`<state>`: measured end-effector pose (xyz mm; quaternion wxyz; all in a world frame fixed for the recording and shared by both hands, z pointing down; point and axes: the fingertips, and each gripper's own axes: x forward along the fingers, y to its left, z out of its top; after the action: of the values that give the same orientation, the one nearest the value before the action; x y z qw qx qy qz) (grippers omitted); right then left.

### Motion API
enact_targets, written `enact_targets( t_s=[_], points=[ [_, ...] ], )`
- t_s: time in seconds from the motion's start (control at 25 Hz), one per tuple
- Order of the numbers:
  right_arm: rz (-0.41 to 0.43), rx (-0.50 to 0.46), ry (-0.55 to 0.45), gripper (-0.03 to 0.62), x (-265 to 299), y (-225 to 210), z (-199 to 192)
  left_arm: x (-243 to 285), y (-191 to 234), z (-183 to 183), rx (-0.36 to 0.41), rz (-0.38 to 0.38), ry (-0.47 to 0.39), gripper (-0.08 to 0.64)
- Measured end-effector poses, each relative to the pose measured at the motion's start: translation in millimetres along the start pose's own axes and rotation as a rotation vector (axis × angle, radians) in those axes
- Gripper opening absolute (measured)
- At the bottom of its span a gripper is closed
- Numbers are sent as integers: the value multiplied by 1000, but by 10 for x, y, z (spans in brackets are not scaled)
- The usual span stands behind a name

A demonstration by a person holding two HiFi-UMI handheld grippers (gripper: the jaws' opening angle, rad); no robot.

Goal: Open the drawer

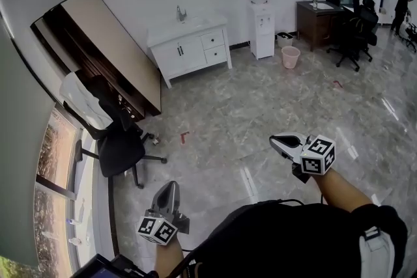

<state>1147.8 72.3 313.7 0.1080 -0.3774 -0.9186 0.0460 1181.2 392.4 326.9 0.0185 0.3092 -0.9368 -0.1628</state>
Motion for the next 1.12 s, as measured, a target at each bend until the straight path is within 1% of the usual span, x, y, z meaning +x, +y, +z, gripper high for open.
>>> enact_targets(
  t_s=[0.12,0.28,0.44,0.64,0.72,0.88,1.12],
  points=[
    [37,-1,-3,-2,204,-84,52,30,95,-32,-6,29,-2,-8],
    [97,-13,-7,-2,424,-302,100,187,134,-3,15,91,1,-8],
    [148,-4,-9,-2,595,-710,222,505,108,71,27,141,-19,-8],
    [202,-30,-25,-2,642,-1287,449,1089,-71,84,46,165,-46,-8],
    [210,-34,-30,-2,585,-1542,532,1358,-184,76,46,158,-58,-8],
    [208,-37,-35,-2,465,-2059,642,1857,-377,62,52,162,-50,-8],
    [191,-36,-28,-2,367,-2588,624,2358,-477,-34,53,156,-37,-8]
  ],
)
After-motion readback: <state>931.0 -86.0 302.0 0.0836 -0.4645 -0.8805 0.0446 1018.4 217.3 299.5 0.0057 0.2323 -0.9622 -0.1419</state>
